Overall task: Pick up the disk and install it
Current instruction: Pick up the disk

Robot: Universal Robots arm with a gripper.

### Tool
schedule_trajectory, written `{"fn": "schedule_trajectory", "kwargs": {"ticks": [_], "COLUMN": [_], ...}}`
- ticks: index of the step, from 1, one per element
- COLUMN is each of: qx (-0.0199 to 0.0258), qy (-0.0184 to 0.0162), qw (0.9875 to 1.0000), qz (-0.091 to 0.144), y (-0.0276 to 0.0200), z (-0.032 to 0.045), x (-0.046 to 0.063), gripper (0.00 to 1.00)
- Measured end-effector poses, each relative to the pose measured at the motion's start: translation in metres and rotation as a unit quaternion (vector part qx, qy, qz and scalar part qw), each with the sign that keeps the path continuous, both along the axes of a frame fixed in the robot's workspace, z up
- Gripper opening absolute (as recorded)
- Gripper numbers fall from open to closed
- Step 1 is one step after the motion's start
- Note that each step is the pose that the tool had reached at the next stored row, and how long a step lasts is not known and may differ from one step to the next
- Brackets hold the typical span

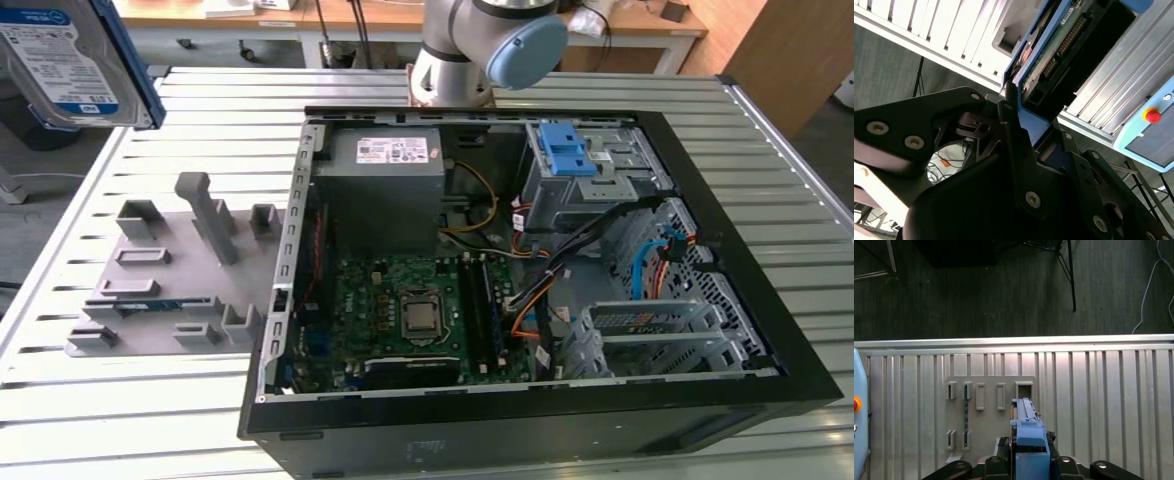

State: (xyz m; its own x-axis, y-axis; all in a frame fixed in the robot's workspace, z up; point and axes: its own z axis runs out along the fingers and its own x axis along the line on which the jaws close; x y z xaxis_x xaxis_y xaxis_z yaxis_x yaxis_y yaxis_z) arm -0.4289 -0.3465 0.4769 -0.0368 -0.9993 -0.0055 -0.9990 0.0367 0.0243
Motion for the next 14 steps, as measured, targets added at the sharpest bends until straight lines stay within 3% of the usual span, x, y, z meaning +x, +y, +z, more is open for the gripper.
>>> {"fn": "schedule_trajectory", "kwargs": {"ticks": [14], "qx": [0.0], "qy": [0.0], "qw": [1.0], "qz": [0.0], "y": [-0.0001], "z": [0.0], "x": [0.0035], "gripper": [0.36]}}
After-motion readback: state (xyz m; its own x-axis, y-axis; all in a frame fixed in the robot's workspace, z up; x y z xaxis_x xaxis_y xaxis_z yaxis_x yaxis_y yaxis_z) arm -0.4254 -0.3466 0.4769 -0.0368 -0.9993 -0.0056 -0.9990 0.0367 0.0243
